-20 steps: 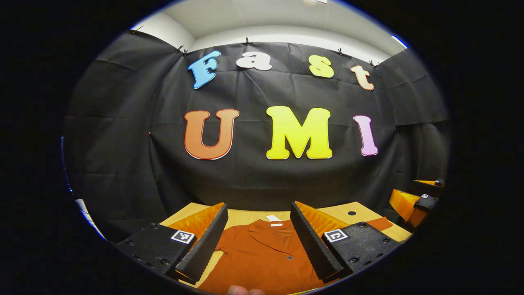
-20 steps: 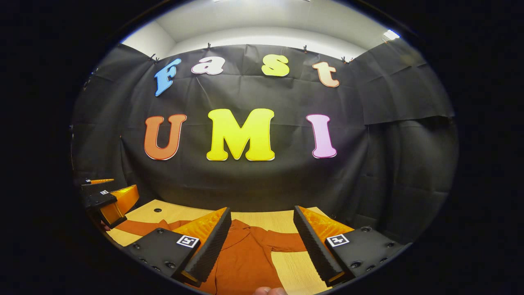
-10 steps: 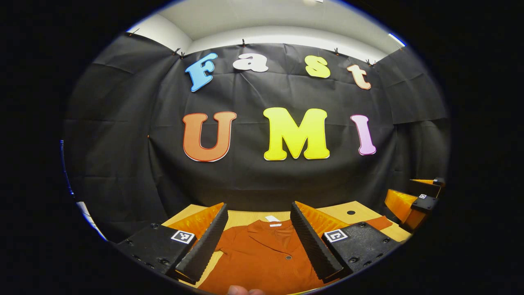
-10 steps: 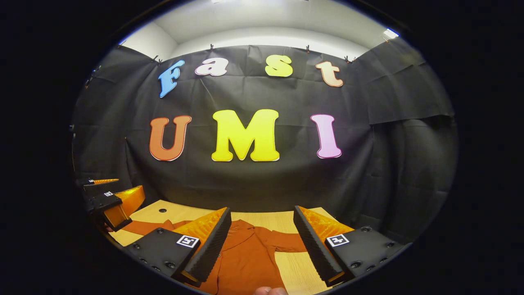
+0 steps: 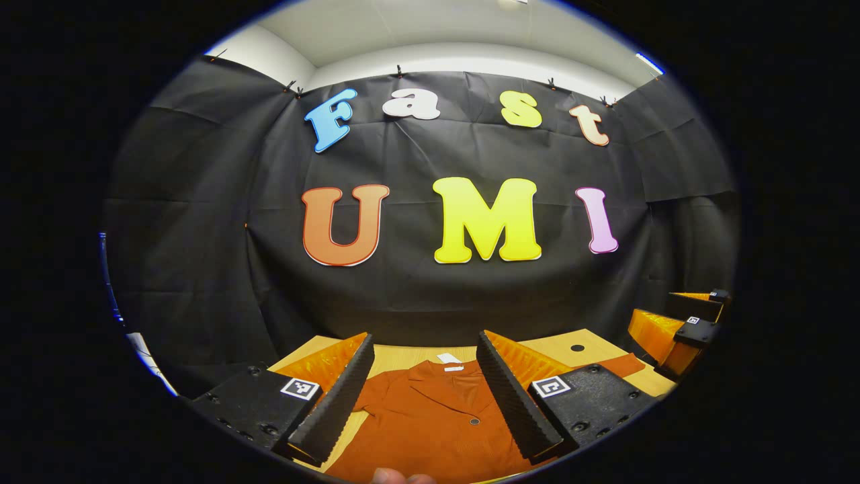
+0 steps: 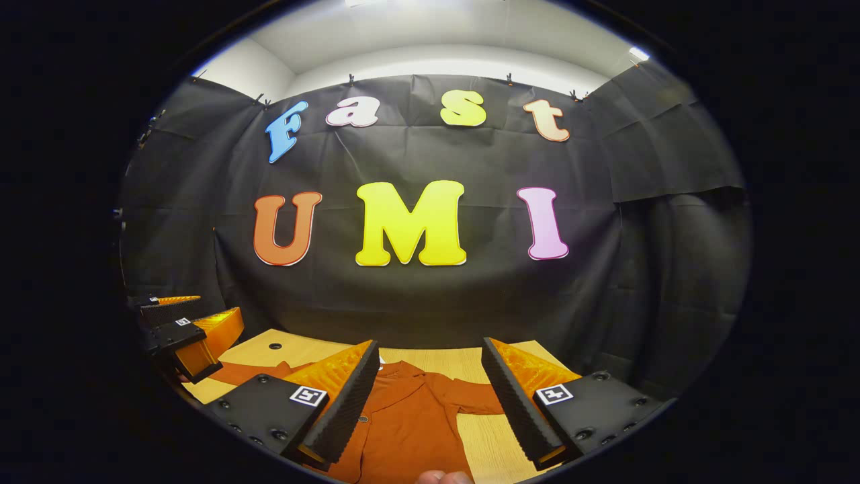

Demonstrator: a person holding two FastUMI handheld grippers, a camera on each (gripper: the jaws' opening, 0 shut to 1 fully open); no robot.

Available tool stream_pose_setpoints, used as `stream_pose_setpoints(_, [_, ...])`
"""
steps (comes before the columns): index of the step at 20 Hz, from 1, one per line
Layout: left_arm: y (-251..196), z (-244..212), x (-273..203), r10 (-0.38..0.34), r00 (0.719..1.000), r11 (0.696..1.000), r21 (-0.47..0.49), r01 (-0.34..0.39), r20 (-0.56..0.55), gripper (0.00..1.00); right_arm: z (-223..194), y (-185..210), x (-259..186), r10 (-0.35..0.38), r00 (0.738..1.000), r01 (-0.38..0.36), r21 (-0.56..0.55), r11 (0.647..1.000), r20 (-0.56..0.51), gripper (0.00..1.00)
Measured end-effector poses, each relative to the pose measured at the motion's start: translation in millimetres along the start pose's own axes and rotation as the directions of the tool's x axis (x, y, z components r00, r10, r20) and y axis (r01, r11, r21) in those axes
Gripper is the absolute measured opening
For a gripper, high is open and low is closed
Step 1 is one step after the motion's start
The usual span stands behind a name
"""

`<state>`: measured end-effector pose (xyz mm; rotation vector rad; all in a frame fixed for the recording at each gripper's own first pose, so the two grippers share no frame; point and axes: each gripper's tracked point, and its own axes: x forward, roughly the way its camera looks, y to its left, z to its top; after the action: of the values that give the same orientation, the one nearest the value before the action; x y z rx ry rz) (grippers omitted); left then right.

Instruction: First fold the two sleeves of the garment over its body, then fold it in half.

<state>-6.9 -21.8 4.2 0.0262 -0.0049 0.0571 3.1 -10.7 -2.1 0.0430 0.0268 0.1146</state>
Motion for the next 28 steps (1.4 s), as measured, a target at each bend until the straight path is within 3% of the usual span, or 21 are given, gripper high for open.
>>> stream_pose_setpoints(6, [-2.8,-2.8,3.3,0.001,1.0,1.0,-0.002,-0.001,-0.013,0.99,-0.5,-9.9,9.3,-0.003,1.0,0.004,0.014,1.0,-0.012,0.96])
stream_pose_setpoints(9, [-12.8,-8.4,6.1,-0.024,0.999,1.0,0.008,0.024,-0.031,0.99,-8.8,-38.3,18.4,-0.038,0.999,0.039,0.019,0.999,-0.039,0.95])
stream_pose_setpoints(15, [-52.7,-30.5,20.6,-0.083,0.992,0.996,0.024,0.085,-0.091,0.99,-41.3,-151.0,57.3,-0.111,0.983,0.113,0.003,0.994,-0.147,0.96])
stream_pose_setpoints(20, [-91.1,-61.6,39.1,-0.101,0.975,0.993,0.047,0.112,-0.197,0.99,-86.5,-257.9,112.4,-0.112,0.959,0.107,-0.032,0.994,-0.26,0.96])
stream_pose_setpoints(25, [-123.5,-94.3,49.7,-0.092,0.942,0.995,-0.002,0.096,-0.322,0.99,-161.3,-356.3,180.8,-0.12,0.916,0.132,0.003,0.991,-0.383,0.97])
stream_pose_setpoints(28, [-129.6,-102.1,50.0,-0.052,0.926,0.998,0.003,0.058,-0.373,0.99,-222.8,-392.0,215.8,-0.107,0.873,0.143,0.04,0.989,-0.476,0.97])
